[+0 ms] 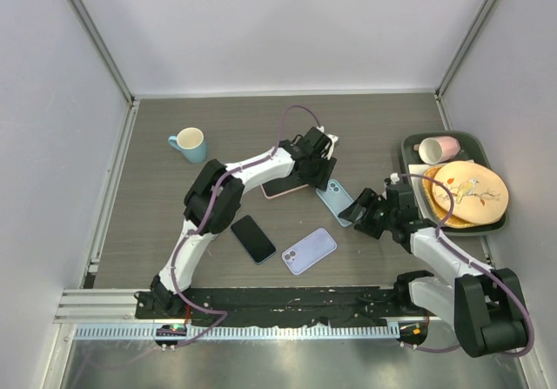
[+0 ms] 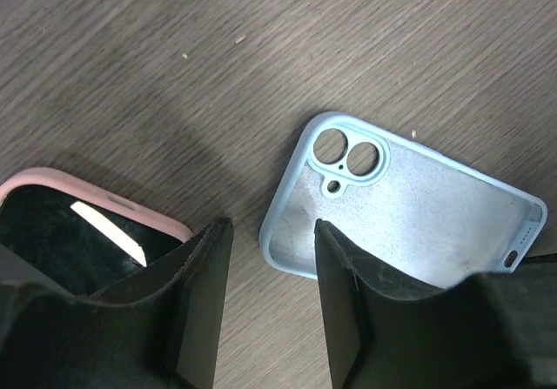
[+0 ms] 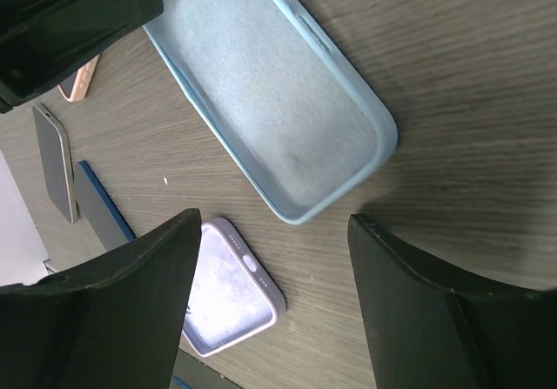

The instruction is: Put the phone into the phone case

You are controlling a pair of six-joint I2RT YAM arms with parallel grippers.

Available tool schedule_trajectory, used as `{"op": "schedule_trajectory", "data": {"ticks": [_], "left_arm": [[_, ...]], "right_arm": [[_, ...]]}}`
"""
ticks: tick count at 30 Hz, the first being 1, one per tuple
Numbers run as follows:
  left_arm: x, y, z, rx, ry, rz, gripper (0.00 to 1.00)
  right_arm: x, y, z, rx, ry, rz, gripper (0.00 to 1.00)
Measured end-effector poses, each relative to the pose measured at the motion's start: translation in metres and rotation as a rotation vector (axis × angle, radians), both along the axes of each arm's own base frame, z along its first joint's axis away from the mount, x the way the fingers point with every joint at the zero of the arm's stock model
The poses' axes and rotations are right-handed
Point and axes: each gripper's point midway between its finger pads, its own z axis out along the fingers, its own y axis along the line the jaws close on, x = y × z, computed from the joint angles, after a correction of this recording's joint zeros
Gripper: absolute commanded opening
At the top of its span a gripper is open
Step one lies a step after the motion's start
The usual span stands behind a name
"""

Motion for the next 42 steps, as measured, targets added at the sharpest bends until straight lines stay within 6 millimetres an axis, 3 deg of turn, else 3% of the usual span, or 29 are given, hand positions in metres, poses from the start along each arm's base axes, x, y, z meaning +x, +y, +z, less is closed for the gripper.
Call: {"op": "schedule_trajectory", "data": {"ticks": [4, 10, 12, 16, 20, 29, 34, 42], "left_arm": [[0.003, -0.005, -0.001, -0.011, -0.002, -0.002, 0.18], [0.006, -0.002, -0.004, -0.021, -0.008, 0.026, 0.0], [0.006, 0.002, -0.004, -0.029, -0.026, 0.045, 0.0], [-0.012, 0.027, -0.004, -0.004, -0.015, 0.113, 0.0], [-0.044, 0.056, -0.006, 0.008, 0.033, 0.197, 0.0], [-0.089, 0.114, -0.008, 0.036, 0.072, 0.406, 0.0], [-0.101, 0.145, -0.009, 0.065, 0.053, 0.511, 0.0], [-0.096, 0.158, -0.01, 0.075, 0.065, 0.583, 0.0]], "right_arm": [[0.01, 0.003, 0.0, 0.01, -0.007, 0.002, 0.72], [0.023, 0.006, 0.0, 0.006, 0.016, 0.016, 0.71], [0.025, 0.006, -0.001, -0.001, 0.026, 0.025, 0.71], [0.034, 0.007, 0.0, -0.016, 0.026, 0.054, 0.7], [0.037, 0.014, -0.001, -0.027, 0.029, 0.102, 0.7], [0.023, 0.067, -0.001, -0.036, 0.031, 0.289, 0.7], [0.039, 0.097, 0.0, -0.013, 0.002, 0.334, 0.69], [0.075, 0.114, 0.002, -0.006, -0.024, 0.321, 0.69]]}}
